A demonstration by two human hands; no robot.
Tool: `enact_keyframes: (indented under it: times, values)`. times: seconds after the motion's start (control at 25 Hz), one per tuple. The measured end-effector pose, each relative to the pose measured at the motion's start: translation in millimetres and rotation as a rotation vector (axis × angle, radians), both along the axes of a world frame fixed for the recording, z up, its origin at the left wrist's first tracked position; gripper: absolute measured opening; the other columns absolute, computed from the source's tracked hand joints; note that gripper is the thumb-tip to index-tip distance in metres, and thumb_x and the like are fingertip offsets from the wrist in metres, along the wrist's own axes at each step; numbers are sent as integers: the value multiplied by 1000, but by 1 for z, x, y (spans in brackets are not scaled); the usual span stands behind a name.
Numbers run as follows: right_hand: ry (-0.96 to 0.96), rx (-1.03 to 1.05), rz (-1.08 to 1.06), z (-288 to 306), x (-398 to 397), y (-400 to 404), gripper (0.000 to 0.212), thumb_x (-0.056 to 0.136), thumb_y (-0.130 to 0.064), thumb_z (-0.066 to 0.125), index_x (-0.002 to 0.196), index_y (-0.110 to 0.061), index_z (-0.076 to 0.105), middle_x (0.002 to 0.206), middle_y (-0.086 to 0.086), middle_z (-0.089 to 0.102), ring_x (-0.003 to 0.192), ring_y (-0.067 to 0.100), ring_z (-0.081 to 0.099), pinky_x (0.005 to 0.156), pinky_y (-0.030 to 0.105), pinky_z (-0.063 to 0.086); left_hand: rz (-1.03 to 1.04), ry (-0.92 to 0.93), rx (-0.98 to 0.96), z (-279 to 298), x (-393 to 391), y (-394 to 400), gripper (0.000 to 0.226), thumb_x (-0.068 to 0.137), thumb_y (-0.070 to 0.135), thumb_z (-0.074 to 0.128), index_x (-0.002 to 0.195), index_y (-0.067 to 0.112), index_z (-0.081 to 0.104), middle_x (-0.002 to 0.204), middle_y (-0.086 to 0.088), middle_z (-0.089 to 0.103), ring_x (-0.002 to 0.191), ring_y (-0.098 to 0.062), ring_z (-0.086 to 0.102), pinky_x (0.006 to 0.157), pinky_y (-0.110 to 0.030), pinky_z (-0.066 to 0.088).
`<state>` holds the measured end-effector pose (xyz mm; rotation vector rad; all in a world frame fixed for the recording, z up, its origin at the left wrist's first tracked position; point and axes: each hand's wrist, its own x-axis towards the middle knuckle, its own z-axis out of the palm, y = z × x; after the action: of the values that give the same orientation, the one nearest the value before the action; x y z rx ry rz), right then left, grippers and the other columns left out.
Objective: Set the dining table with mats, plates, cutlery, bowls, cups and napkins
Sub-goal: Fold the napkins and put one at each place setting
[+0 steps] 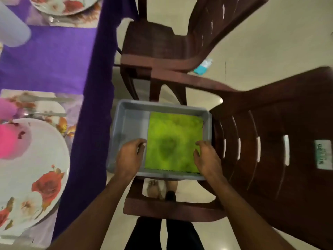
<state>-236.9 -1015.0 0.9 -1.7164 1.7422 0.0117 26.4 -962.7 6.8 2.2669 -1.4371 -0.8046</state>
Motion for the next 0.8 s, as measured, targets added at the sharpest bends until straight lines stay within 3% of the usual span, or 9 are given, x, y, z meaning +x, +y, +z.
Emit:
enact_keyframes:
  times: [0.08, 0.2, 0.32, 0.52, 0.68, 0.8]
  values:
    - [40, 60, -35, -52, -4, -2, 35, 100, -18, 56, 133, -10, 58, 130, 13, 60, 120, 33, 59, 96, 42, 50, 177, 110, 30, -52, -4, -27, 14, 99, 27, 63, 107, 25, 75, 101, 0, 77, 92, -19, 70, 79, -31, 54]
    - [68, 109, -107, -105, -5, -8, 31, 97, -6, 56, 127, 0, 59, 126, 23, 61, 117, 41, 58, 98, 43, 47, 387, 160, 121, -111, -3, -50, 14, 95, 21, 68, 105, 17, 77, 103, -10, 77, 100, -27, 69, 76, -21, 42]
    - [131, 41, -175, -154, 4, -11, 22, 92, 3, 54, 112, 5, 61, 114, 28, 62, 103, 44, 63, 88, 44, 52, 466, 153, 166, -163, 6, -53, 12, 92, 20, 70, 100, 16, 77, 101, -12, 77, 99, -32, 70, 78, -30, 49]
    - [282, -87, -218, -178, 21, -19, 13, 93, 0, 50, 101, 1, 60, 99, 23, 64, 84, 40, 67, 68, 42, 55, 439, 128, 189, -192, 1, -51, 20, 88, 31, 77, 98, 14, 76, 94, -8, 77, 95, -29, 70, 80, -31, 50]
    - [362, -91, -199, -188, 25, -24, 17, 93, 3, 50, 105, -1, 60, 102, 21, 64, 87, 40, 67, 69, 42, 55, 452, 142, 131, -202, -3, -52, 16, 85, 28, 81, 89, 16, 71, 76, 2, 68, 80, -22, 69, 68, -24, 43]
    - [401, -74, -179, -195, 28, -25, 23, 91, 6, 49, 110, -2, 59, 111, 21, 61, 94, 42, 65, 73, 43, 53, 464, 150, 63, -201, -2, -50, 17, 81, 26, 84, 82, 19, 69, 69, 10, 62, 68, -13, 64, 67, -26, 47]
